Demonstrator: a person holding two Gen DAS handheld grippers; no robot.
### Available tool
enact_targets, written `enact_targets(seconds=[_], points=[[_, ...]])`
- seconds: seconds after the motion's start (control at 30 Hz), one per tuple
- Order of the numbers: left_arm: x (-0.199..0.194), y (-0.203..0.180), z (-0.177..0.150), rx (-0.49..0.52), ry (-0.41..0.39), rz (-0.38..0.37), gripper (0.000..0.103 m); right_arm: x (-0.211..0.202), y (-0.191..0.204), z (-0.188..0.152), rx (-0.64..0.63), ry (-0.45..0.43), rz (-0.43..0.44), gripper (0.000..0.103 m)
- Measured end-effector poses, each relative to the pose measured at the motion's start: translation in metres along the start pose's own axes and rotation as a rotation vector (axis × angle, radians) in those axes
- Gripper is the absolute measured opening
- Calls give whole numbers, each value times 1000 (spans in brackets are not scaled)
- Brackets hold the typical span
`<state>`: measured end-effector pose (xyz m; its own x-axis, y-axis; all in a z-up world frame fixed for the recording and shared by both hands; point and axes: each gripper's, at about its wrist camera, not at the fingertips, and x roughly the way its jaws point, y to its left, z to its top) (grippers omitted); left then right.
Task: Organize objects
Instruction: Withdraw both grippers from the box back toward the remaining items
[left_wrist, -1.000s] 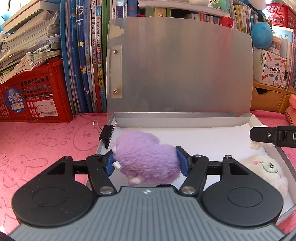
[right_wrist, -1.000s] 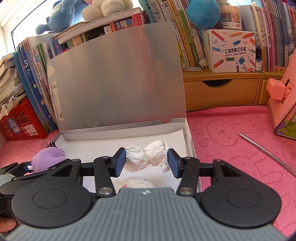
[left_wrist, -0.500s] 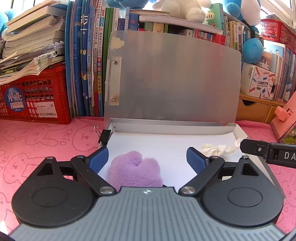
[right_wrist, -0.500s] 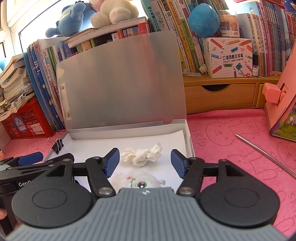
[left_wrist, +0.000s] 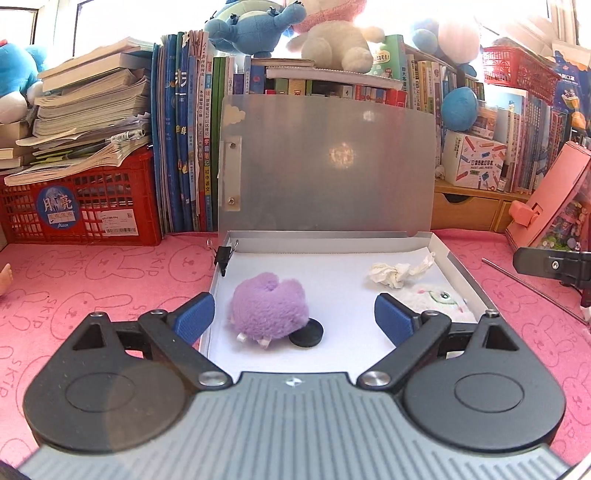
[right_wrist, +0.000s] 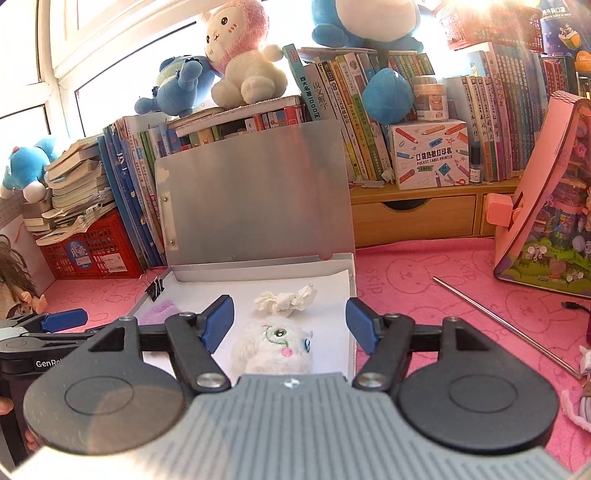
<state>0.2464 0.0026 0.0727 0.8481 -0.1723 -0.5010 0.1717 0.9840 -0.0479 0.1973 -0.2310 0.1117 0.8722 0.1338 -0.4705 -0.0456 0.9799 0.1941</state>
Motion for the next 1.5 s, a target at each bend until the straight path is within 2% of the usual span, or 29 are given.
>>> enact_targets(seconds=[0.23,0.53,0.83,1.03,1.33,1.5], points=[[-48,-8,-27,21,-4,-58,96,-39,-9,-27,26,6,38,79],[-102,-15,-75,11,-38,-95,96,-74,-11,-68,-36,-7,-2,80],[-136,-17,-125,-7,-39,-90,96,-98,-10,-115,-62,8,-35,80],[-154,-23,-151,23,-39,-74,96,-115,-7,-139,-79,12,-51,80],[-183,-38,-187,76,-78,-59,96,-139,-6,-160,-109,-14,-103,80],[-186,-40,-197,91,-69,-34,96,-147,-6,-172,-130,-21,-132,80]])
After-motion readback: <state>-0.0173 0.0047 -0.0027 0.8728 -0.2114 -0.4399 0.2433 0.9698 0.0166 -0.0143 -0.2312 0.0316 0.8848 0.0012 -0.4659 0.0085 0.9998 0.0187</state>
